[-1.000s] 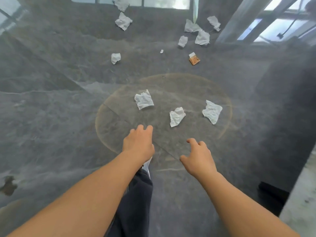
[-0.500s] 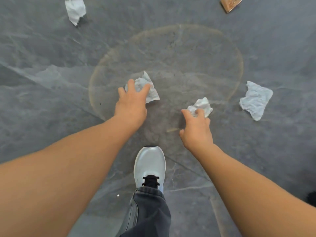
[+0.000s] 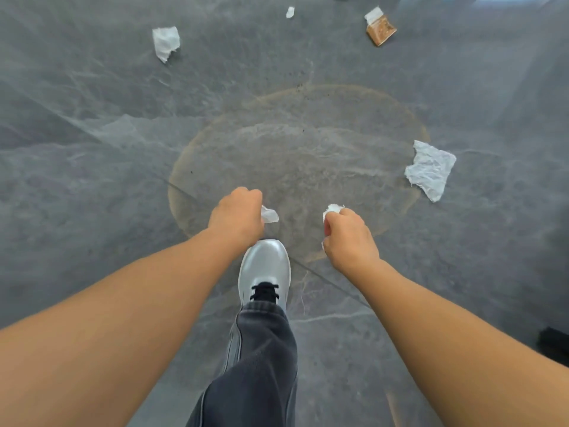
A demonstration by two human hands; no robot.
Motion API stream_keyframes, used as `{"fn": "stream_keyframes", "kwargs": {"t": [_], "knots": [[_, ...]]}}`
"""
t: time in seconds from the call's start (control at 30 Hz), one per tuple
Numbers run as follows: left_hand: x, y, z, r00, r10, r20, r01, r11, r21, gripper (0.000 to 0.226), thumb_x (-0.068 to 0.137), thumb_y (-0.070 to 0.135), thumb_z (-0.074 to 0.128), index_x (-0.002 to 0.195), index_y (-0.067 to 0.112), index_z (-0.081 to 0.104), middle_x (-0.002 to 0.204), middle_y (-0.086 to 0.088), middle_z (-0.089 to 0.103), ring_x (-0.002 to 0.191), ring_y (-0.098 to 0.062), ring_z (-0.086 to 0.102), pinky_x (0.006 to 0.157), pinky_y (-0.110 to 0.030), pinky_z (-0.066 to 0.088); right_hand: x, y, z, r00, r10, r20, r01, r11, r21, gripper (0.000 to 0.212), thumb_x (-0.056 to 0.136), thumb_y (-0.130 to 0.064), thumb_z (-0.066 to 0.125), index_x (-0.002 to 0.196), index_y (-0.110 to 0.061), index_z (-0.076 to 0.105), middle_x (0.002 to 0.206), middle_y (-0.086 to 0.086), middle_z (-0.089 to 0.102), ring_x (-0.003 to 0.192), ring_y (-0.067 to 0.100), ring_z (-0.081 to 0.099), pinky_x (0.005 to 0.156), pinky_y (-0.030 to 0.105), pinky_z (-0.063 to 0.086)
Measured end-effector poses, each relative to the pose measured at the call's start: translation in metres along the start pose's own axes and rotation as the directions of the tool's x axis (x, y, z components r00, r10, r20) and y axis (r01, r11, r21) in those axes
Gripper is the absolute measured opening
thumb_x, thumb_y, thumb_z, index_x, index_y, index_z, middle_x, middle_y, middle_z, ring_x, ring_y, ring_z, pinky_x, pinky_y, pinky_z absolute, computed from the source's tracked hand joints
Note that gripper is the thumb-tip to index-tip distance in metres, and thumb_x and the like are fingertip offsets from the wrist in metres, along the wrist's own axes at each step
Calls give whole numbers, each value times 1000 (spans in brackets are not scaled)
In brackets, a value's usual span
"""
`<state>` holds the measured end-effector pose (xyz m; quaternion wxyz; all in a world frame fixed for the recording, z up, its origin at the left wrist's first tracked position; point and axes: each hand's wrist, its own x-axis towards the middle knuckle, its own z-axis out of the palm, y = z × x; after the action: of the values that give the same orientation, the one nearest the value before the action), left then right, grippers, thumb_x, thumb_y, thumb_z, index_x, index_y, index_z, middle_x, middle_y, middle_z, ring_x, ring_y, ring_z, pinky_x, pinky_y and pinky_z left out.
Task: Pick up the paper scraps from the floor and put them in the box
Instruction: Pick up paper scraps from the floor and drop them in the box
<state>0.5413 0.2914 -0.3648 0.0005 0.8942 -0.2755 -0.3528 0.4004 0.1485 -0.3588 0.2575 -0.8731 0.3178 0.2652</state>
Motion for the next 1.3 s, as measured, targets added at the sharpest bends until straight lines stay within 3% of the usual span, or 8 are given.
{"fn": "stream_keyframes", "kwargs": {"t": [0.13,0.23,0.37,0.53,0.8,1.03,1.17,1.3], "knots": [[-88,8,-3,995,-43,-86,39,998,-53,9,83,14,53,91,10,55,95,-10,54,83,-32,53,68,-38,42,-68,5,-15,1000,0,16,1,999,-34,17,80,0,49,90,-4,62,104,19,58,97,38,55,81,38,50],[-171,13,3,992,-86,-91,80,994,-70,15,83,15,53,97,10,57,102,-13,56,92,-35,55,71,-39,44,-144,4,-24,998,-38,-52,42,996,76,12,73,0,52,77,-8,60,94,17,62,88,35,57,70,32,45],[-280,14,24,994,-101,-50,97,992,-85,19,82,19,56,99,11,58,106,-14,57,98,-37,58,73,-40,46,-253,8,-9,985,-160,72,158,987,29,19,68,6,50,77,-10,55,93,16,60,88,35,57,69,35,48],[-377,-15,65,985,-172,-10,170,980,-103,15,84,21,57,97,13,58,107,-13,58,99,-37,59,71,-36,43,-334,-4,37,982,-96,161,100,995,-12,37,71,-2,65,107,-5,56,107,19,59,102,38,55,76,37,47],[-491,-110,136,947,-319,42,321,938,-132,26,90,40,46,81,17,52,96,-12,62,89,-34,58,71,-37,48,-442,-73,160,916,-233,325,232,972,44,14,73,-6,65,87,-5,68,103,17,59,98,35,57,82,34,51],[-531,-183,187,938,-344,26,344,926,-158,18,88,34,51,86,17,55,89,-6,60,77,-27,57,58,-33,42,-495,-123,260,941,-209,265,198,978,65,17,78,-4,57,93,-7,66,109,15,55,101,32,53,81,29,44],[-561,-223,227,957,-282,64,289,923,-252,23,81,40,61,87,21,52,97,-6,62,86,-29,59,70,-36,50,-512,-140,317,979,-114,170,103,992,76,26,78,-4,59,103,-8,62,111,15,55,104,34,53,86,33,47],[-588,-255,251,976,-197,95,214,952,-220,44,76,40,63,110,18,49,109,-7,60,97,-31,58,76,-41,51,-528,-152,353,990,-47,131,35,995,94,45,77,-1,59,119,-11,46,118,12,46,101,34,53,86,40,49]]}}
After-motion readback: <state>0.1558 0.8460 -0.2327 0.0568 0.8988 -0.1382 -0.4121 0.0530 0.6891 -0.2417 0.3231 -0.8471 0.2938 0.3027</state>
